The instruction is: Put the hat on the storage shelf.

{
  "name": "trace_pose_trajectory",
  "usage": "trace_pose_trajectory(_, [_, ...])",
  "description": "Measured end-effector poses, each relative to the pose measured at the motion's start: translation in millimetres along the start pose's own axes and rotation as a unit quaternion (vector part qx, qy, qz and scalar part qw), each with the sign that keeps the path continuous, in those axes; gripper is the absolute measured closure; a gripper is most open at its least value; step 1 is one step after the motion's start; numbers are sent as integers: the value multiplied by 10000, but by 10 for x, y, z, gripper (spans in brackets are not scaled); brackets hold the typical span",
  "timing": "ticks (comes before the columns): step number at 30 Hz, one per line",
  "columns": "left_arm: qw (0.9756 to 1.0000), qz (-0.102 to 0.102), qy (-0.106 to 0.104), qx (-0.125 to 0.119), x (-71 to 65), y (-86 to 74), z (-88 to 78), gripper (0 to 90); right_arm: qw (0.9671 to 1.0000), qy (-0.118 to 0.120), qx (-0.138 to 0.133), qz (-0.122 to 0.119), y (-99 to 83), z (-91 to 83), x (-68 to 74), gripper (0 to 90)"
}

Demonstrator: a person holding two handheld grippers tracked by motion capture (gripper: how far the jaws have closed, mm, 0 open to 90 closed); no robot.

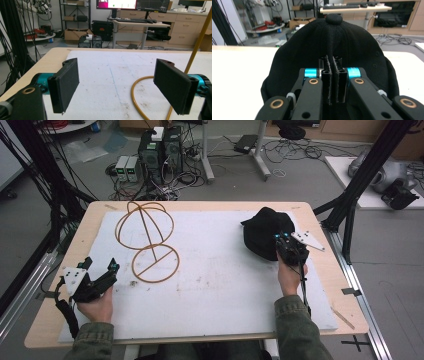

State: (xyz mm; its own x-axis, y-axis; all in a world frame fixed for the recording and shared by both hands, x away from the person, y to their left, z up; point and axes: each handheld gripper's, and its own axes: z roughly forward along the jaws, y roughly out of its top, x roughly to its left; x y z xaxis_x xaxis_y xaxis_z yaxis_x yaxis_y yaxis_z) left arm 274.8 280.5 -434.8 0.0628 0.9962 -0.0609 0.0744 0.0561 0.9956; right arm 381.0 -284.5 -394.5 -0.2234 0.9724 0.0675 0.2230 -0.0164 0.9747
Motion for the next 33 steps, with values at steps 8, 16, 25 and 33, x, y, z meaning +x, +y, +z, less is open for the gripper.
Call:
trace_pose_trajectory(8, [10000, 4, -17, -7, -3, 1, -2, 208, 9992, 118, -366, 139, 125, -115, 21, 876])
trace_pose_trajectory(16, [10000, 9, -22, 2, -4, 1, 1, 208, 9960, 310, -811, 195, 223, -226, 69, 876])
trace_pose_trajectory(25, [10000, -4, -23, -19, -3, 3, -2, 208, 9903, 511, -1292, 83, 357, -350, 181, 876])
trace_pose_trajectory(33, [10000, -31, -30, -9, -2, 7, -9, 208, 9862, 684, -1504, 60, 455, -425, 267, 876])
